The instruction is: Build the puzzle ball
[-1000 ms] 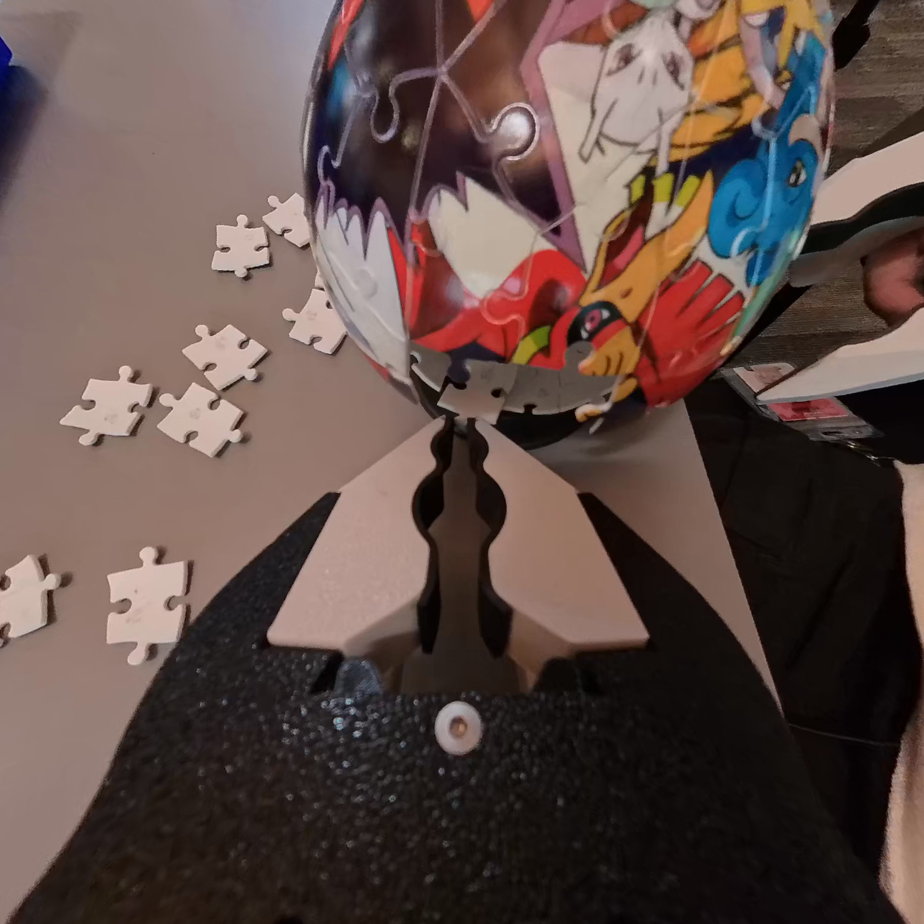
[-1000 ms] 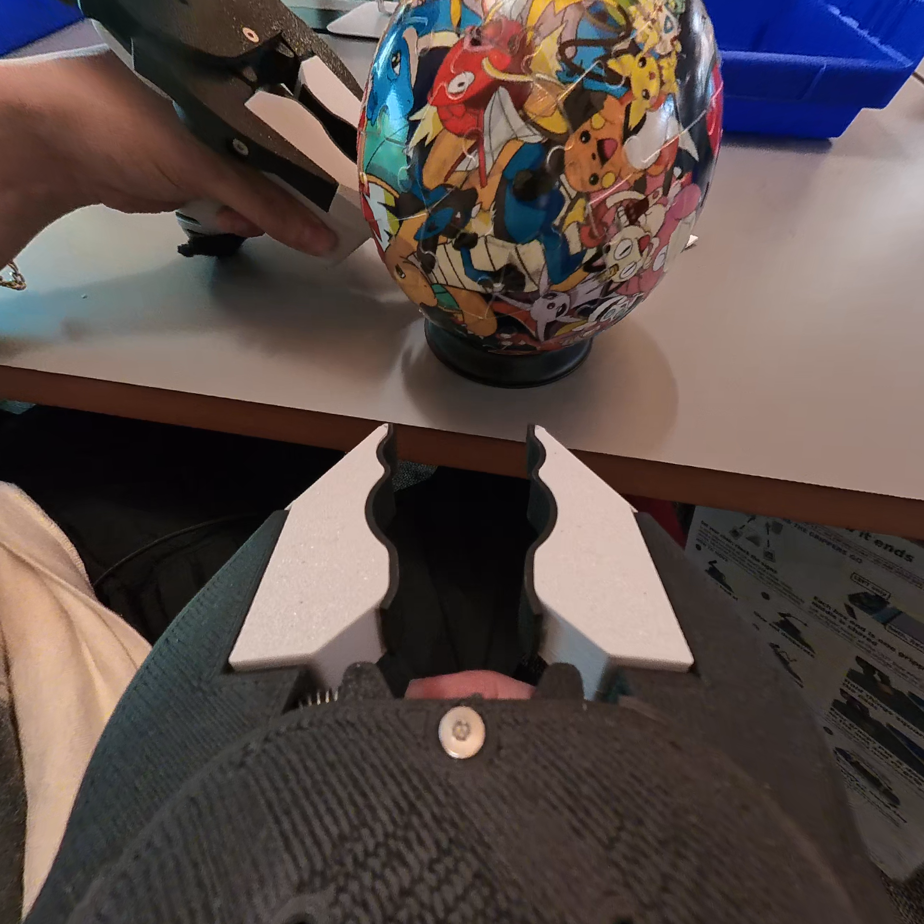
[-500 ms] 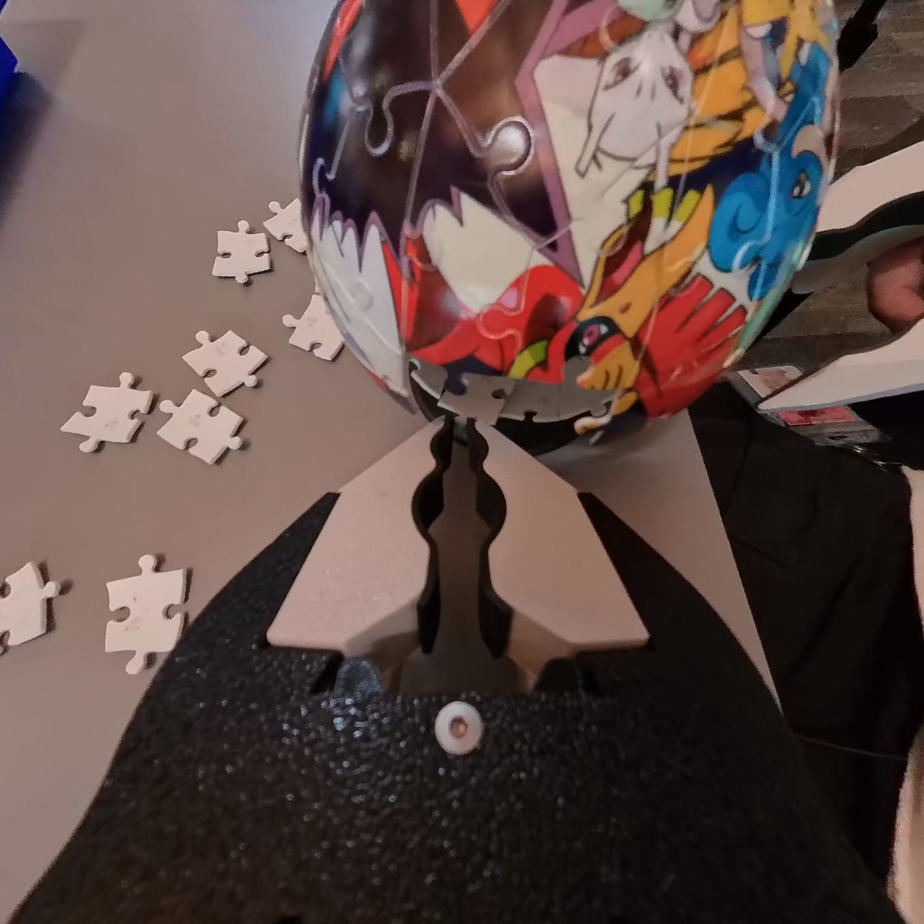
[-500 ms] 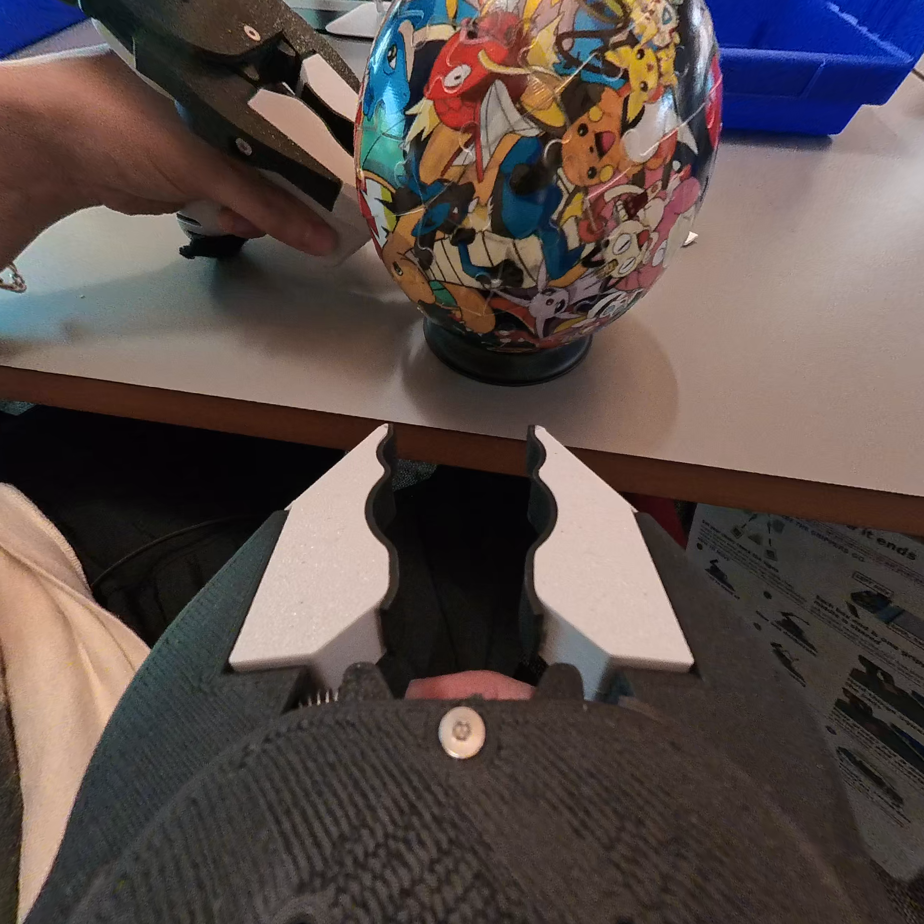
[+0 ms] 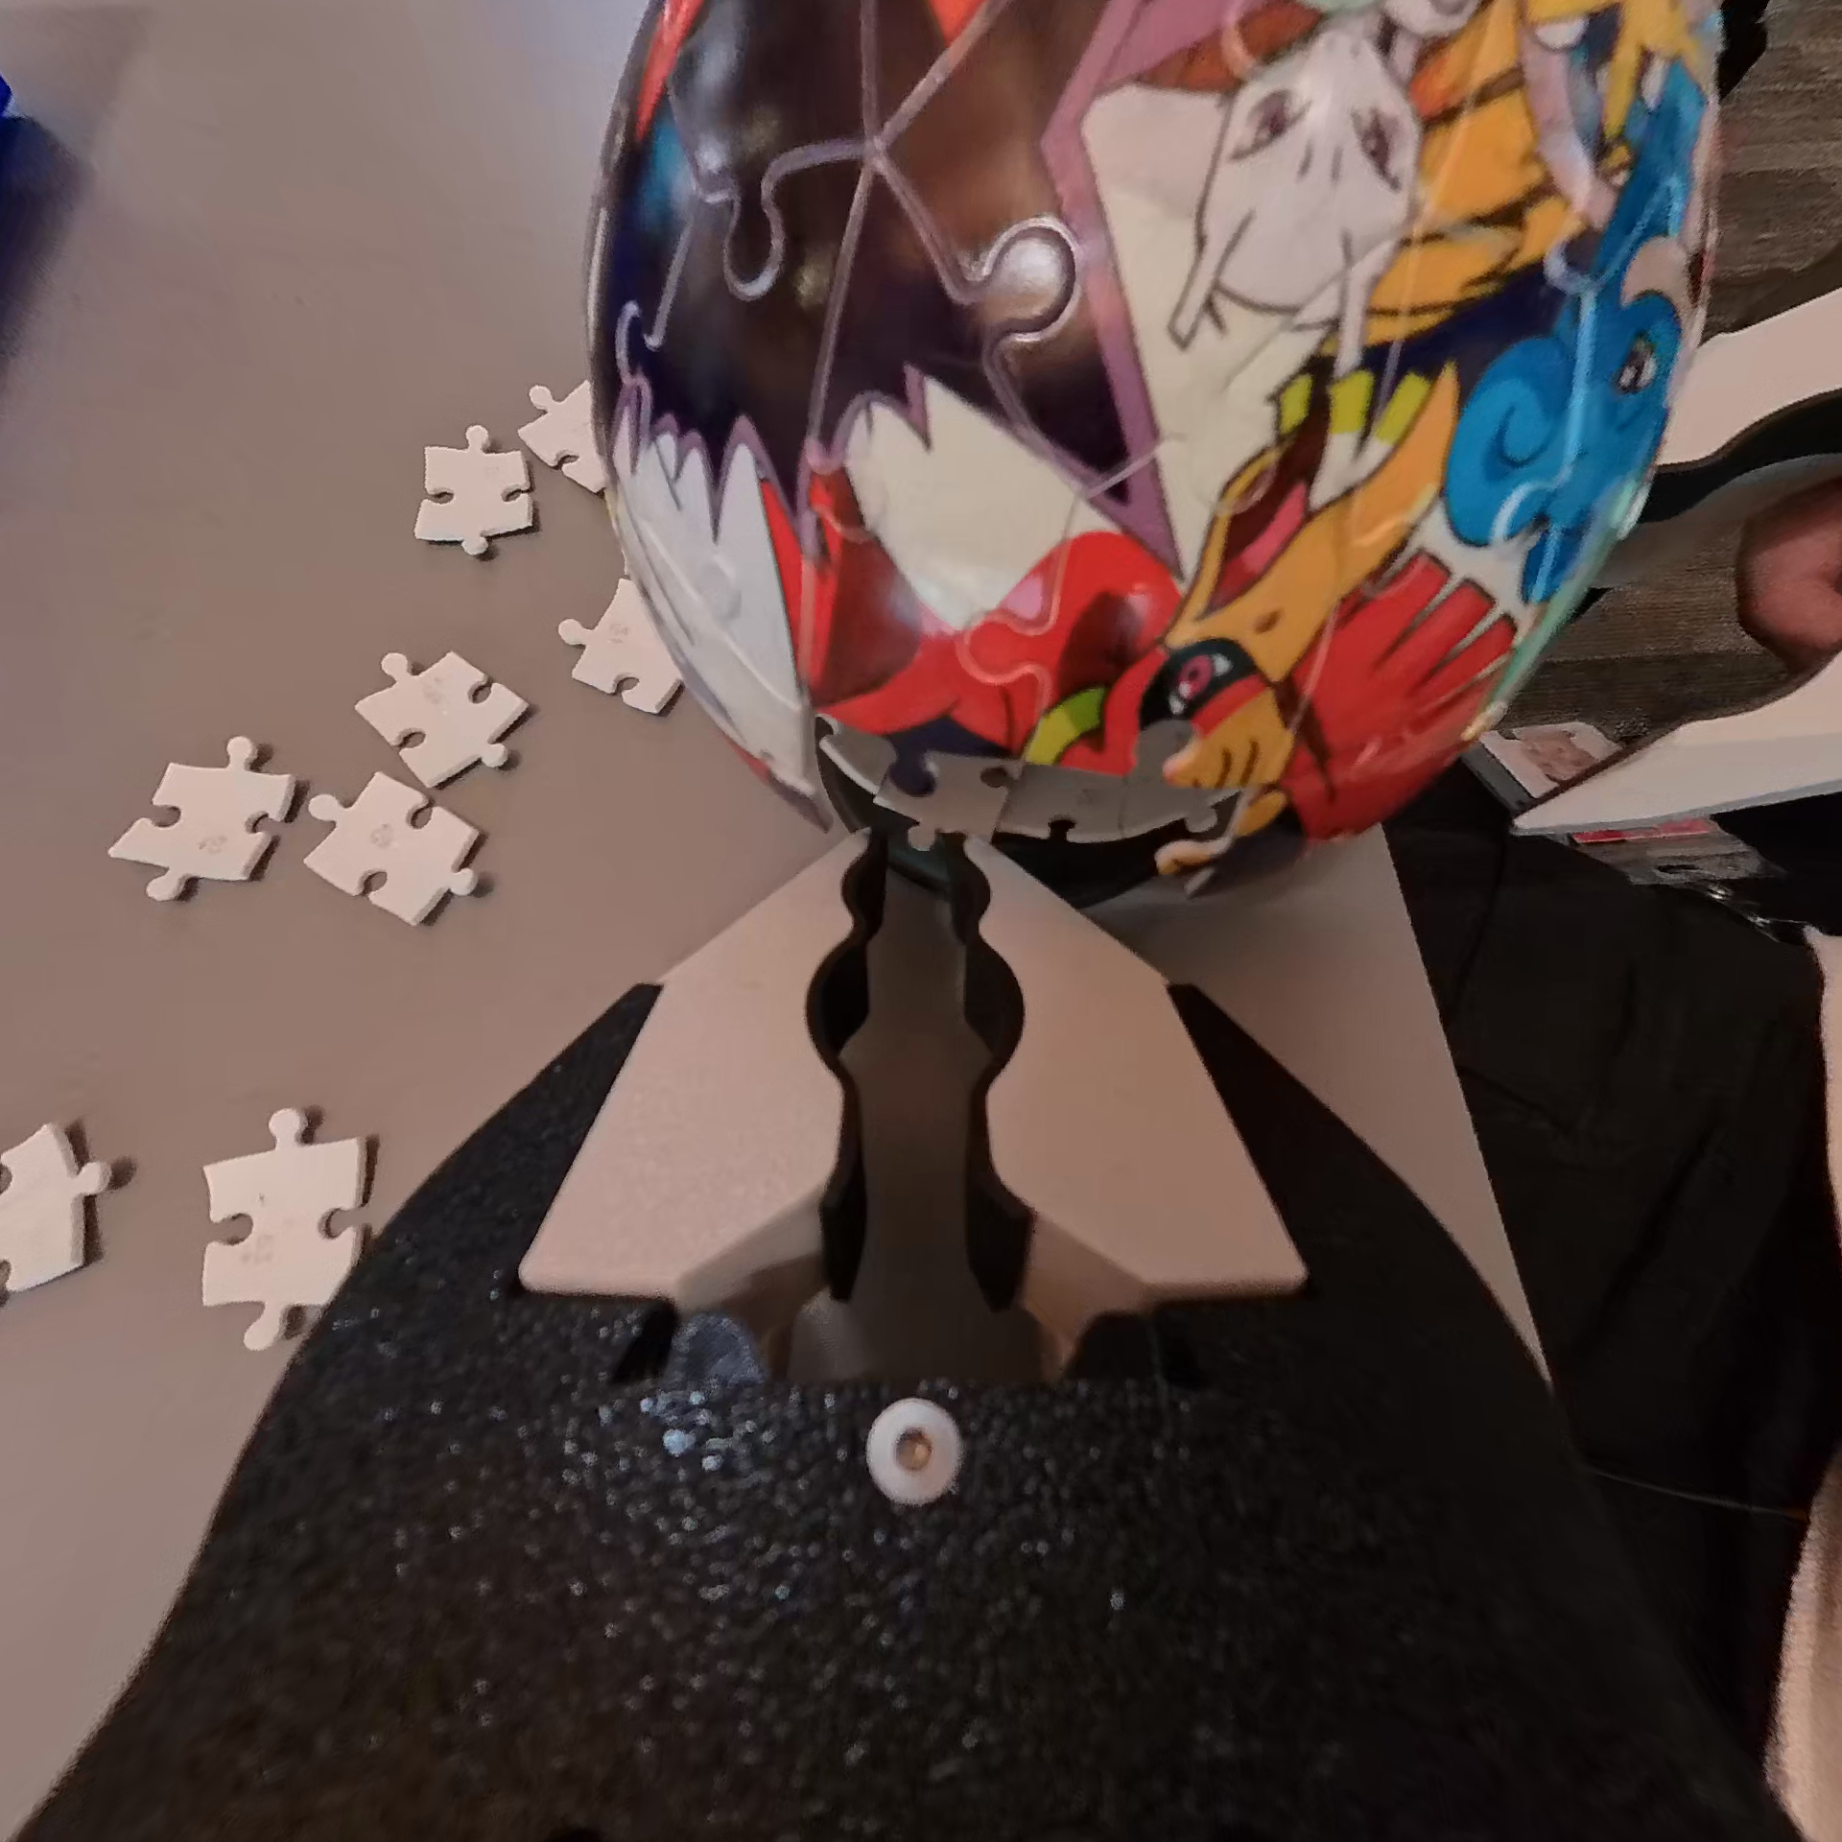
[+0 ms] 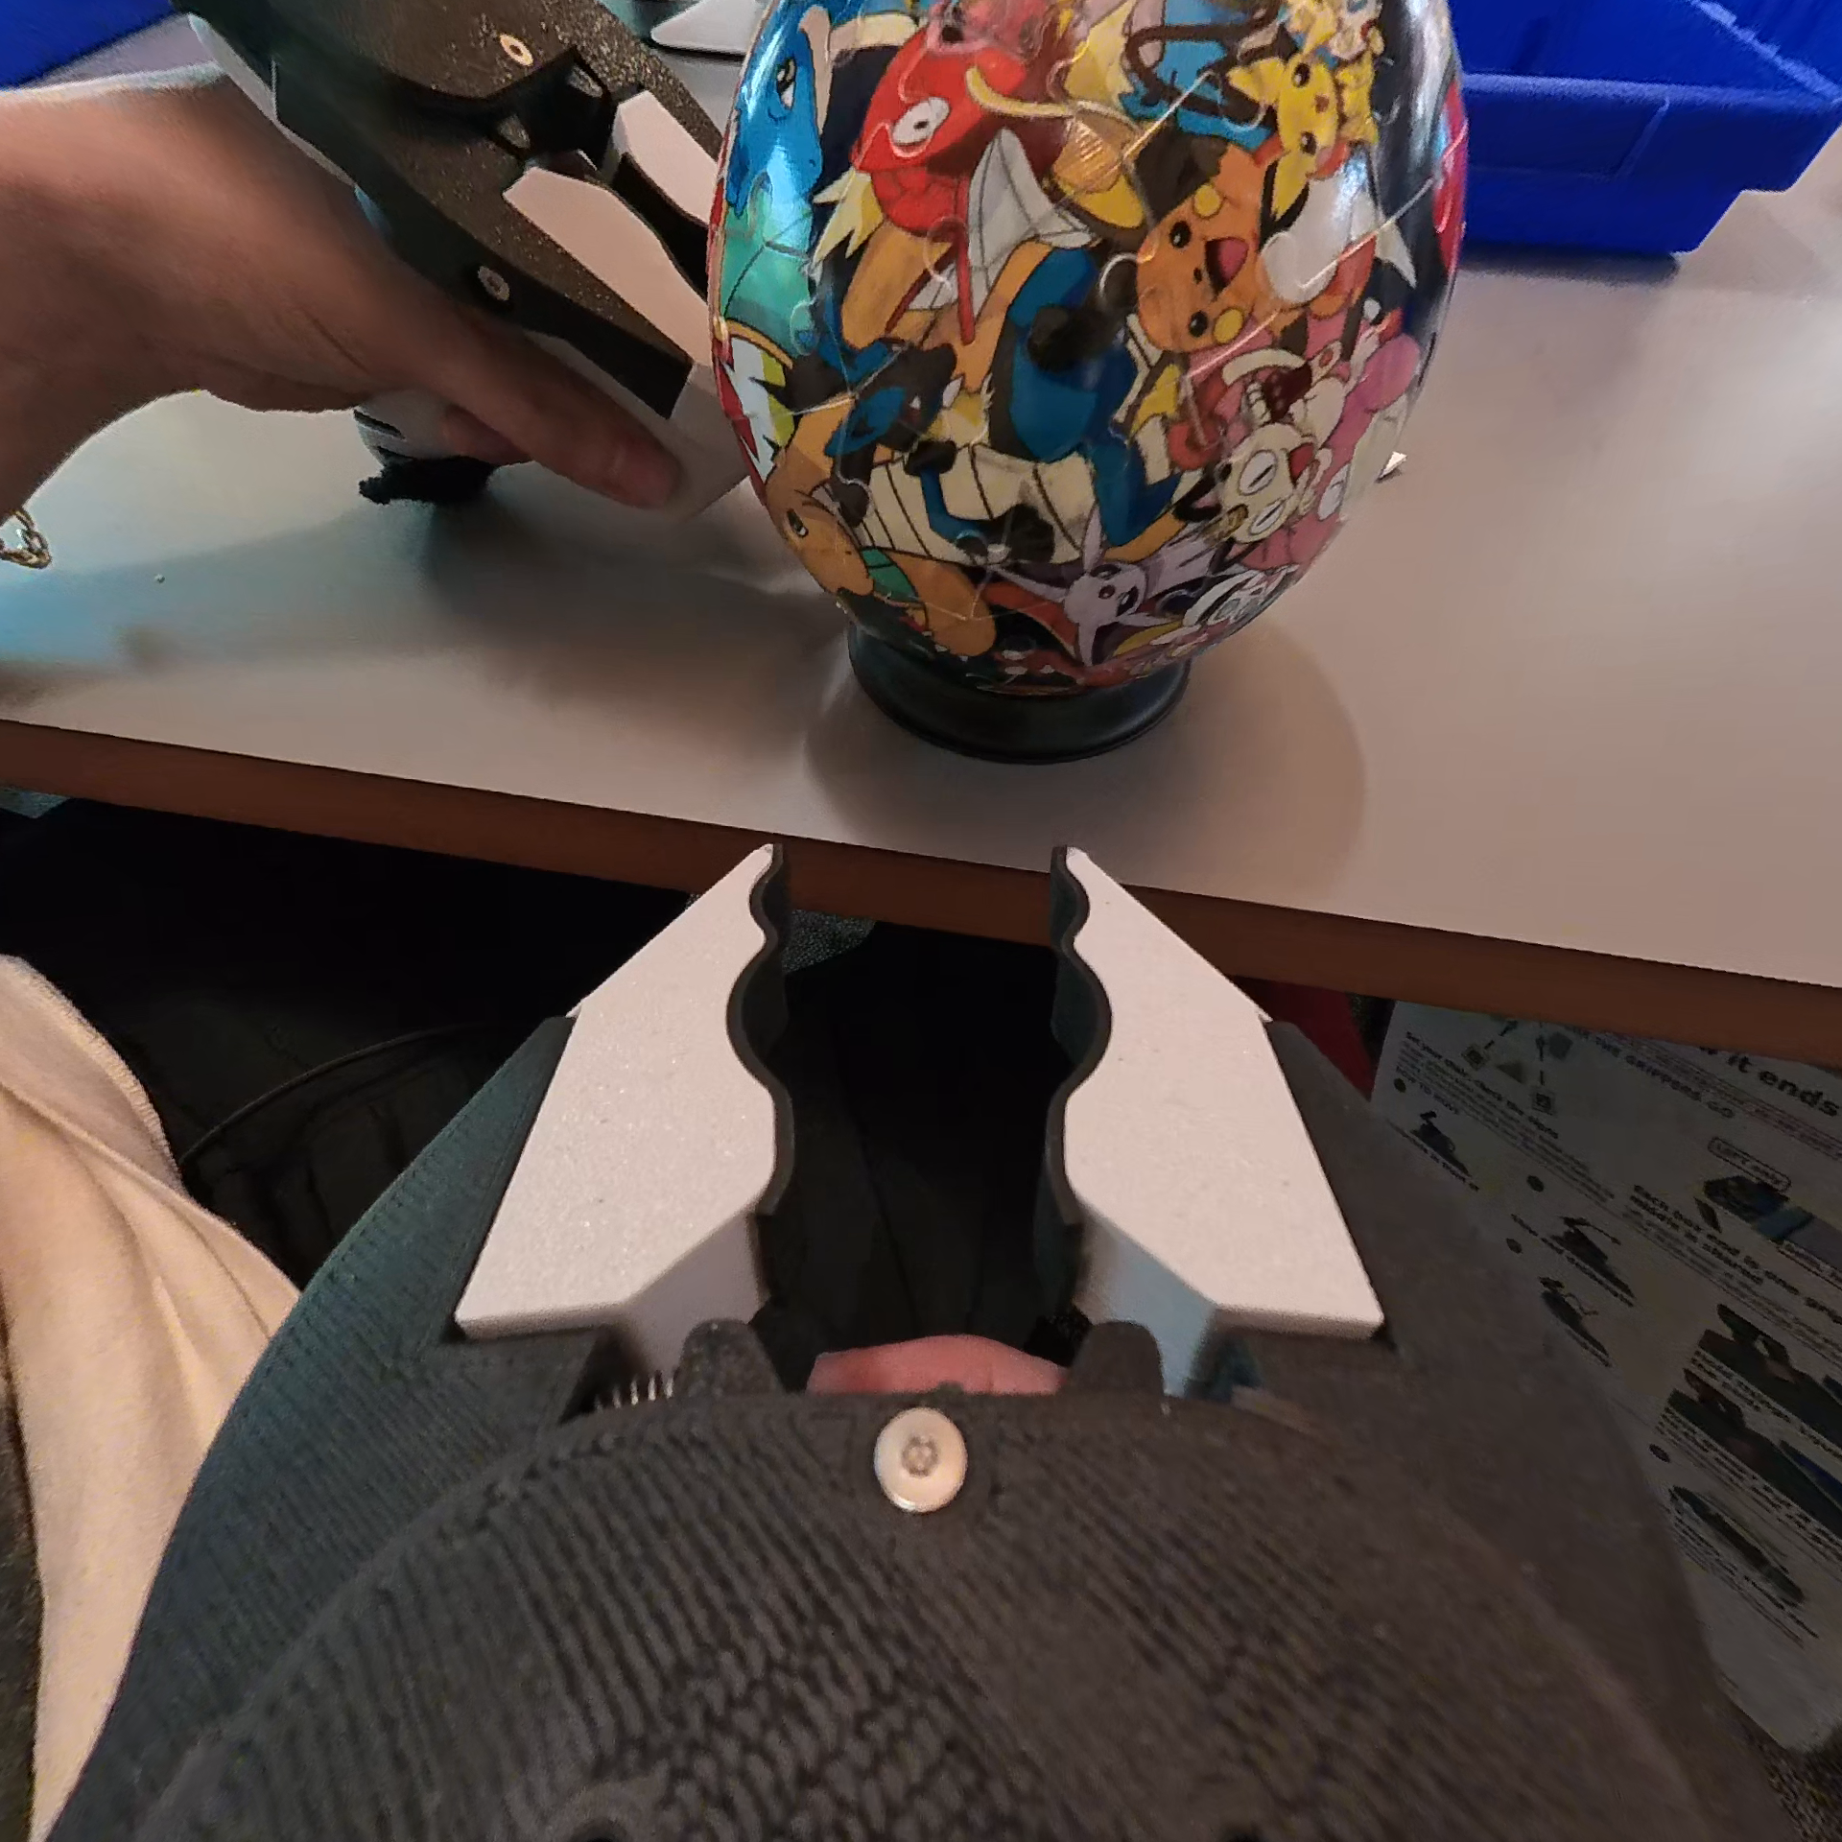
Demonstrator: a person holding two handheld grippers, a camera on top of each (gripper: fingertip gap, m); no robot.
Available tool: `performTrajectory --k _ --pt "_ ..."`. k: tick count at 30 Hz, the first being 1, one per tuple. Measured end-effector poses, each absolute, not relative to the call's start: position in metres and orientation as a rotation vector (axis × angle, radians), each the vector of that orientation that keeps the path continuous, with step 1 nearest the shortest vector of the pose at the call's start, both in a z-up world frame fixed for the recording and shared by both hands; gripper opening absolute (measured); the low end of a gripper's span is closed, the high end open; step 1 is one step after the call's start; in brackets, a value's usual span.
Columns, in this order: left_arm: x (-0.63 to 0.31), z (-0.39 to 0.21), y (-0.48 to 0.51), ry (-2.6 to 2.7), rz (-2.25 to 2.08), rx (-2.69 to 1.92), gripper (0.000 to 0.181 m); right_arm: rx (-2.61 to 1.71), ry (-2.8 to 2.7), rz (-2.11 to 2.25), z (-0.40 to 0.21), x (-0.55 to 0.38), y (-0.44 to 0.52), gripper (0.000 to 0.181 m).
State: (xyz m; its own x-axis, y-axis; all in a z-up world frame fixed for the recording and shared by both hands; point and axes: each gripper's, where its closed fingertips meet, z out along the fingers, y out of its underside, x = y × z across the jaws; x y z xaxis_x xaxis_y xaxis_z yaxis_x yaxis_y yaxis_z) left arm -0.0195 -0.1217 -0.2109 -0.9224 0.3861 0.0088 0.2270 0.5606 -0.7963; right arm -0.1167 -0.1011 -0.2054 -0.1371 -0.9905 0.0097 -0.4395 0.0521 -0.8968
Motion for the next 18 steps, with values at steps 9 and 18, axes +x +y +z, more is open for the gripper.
performTrajectory --k 9,18 --pt "0.005 -0.202 -0.128 -2.600 1.369 -0.307 0.072 -1.439 1.673 -1.053 -0.204 -0.120 -0.107 0.053" --pt "0.014 -0.194 -0.148 -2.576 1.302 -0.313 0.113 -1.416 1.697 -1.071 -0.199 -0.122 -0.117 0.062"
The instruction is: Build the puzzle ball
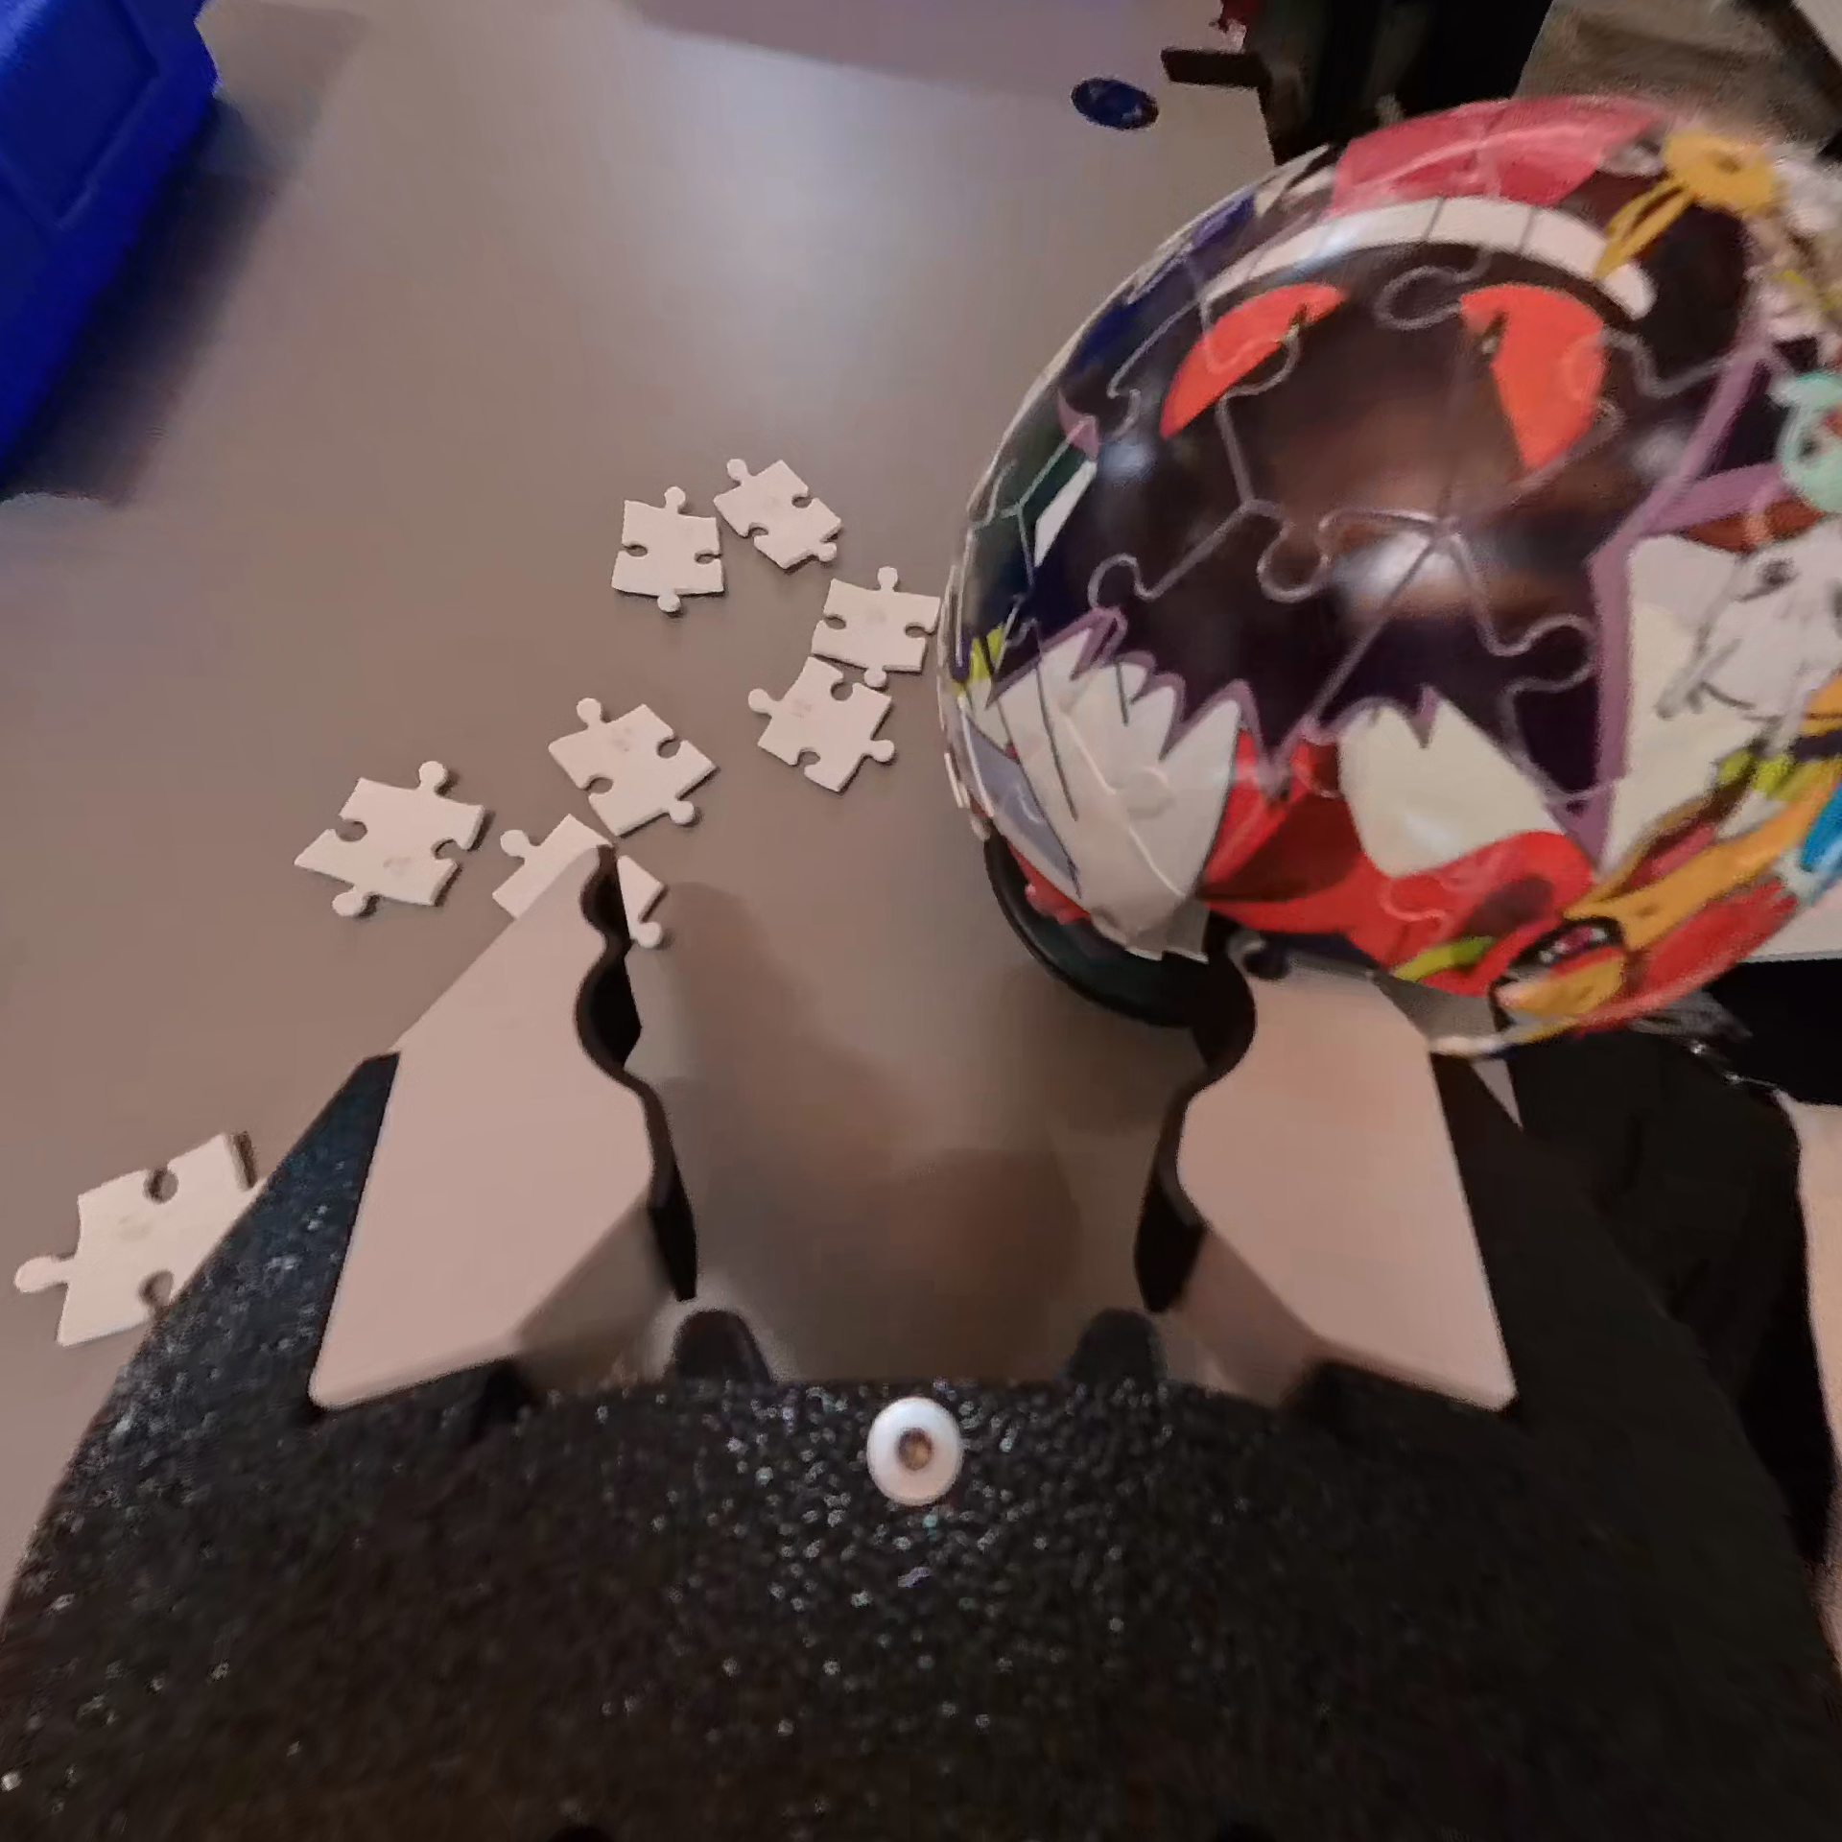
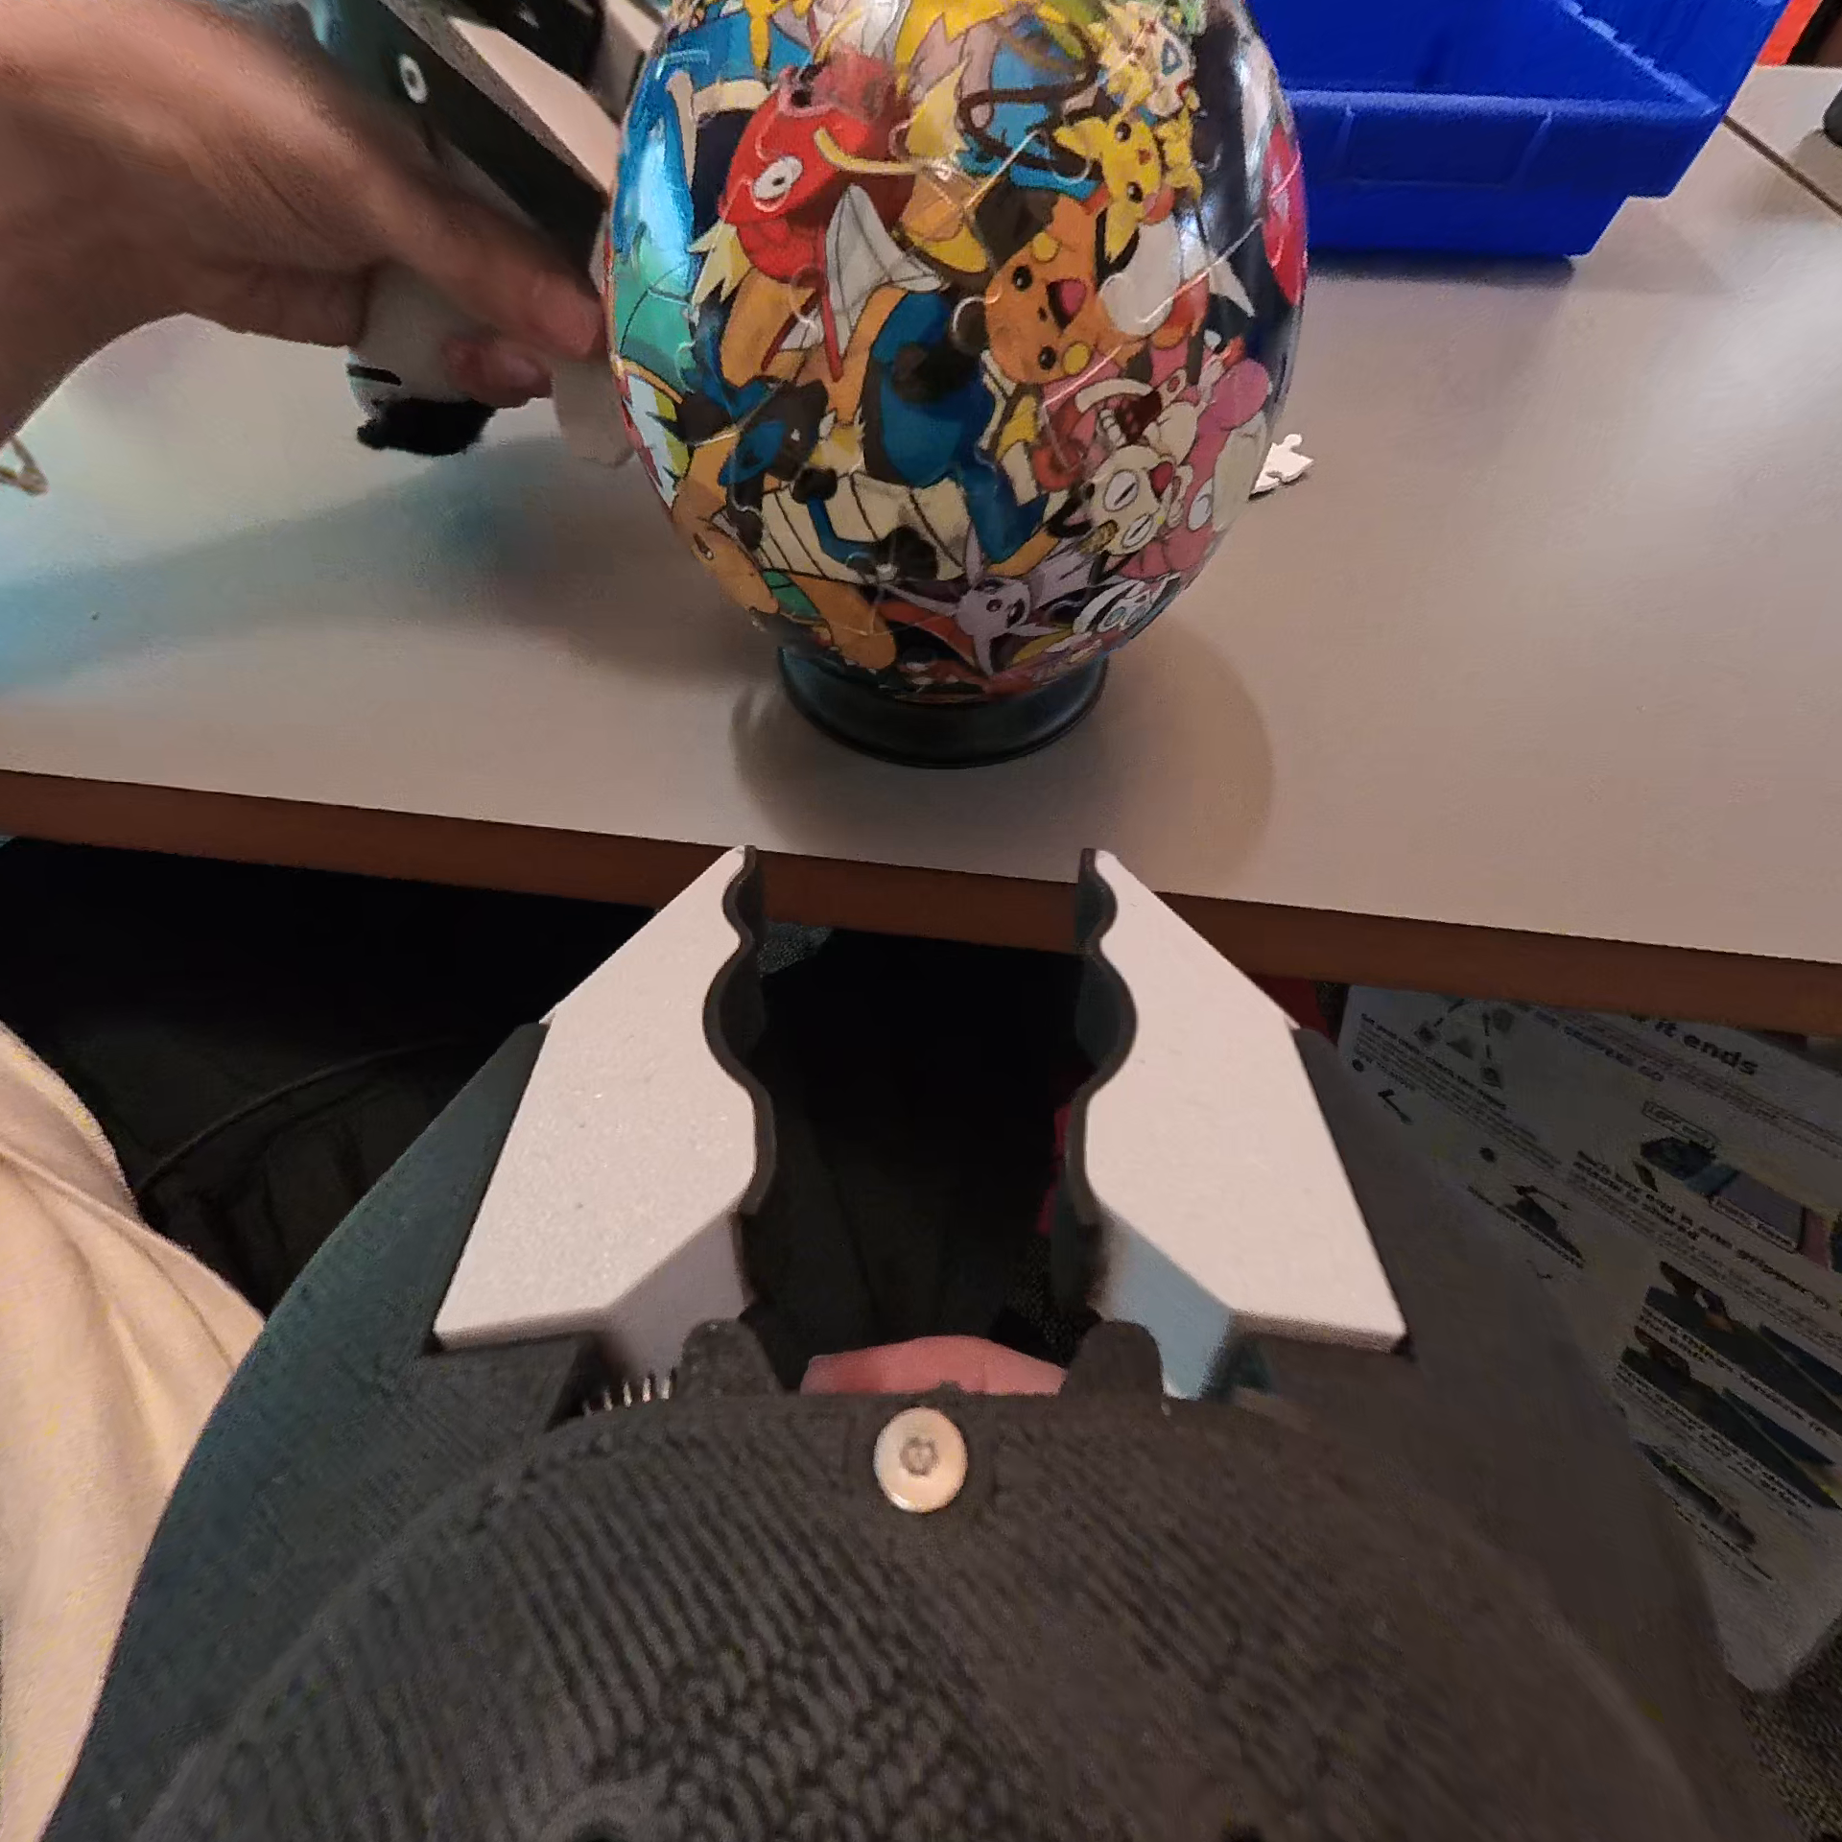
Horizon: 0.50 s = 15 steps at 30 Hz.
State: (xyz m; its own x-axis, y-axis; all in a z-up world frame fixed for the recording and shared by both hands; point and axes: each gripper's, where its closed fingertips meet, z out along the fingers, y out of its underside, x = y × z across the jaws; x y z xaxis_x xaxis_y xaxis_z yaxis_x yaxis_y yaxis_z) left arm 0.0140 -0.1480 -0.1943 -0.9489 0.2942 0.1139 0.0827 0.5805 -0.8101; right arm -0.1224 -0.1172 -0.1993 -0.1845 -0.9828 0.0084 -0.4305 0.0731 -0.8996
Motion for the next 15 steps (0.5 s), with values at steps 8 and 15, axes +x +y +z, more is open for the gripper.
performTrajectory --k 8,15 --pt "0.014 -0.211 -0.153 -2.653 1.243 -0.394 0.113 -1.413 1.740 -1.079 -0.202 -0.130 -0.124 0.068" --pt "0.013 -0.213 -0.156 -2.688 1.245 -0.438 0.112 -1.421 1.741 -1.078 -0.201 -0.125 -0.126 0.069"
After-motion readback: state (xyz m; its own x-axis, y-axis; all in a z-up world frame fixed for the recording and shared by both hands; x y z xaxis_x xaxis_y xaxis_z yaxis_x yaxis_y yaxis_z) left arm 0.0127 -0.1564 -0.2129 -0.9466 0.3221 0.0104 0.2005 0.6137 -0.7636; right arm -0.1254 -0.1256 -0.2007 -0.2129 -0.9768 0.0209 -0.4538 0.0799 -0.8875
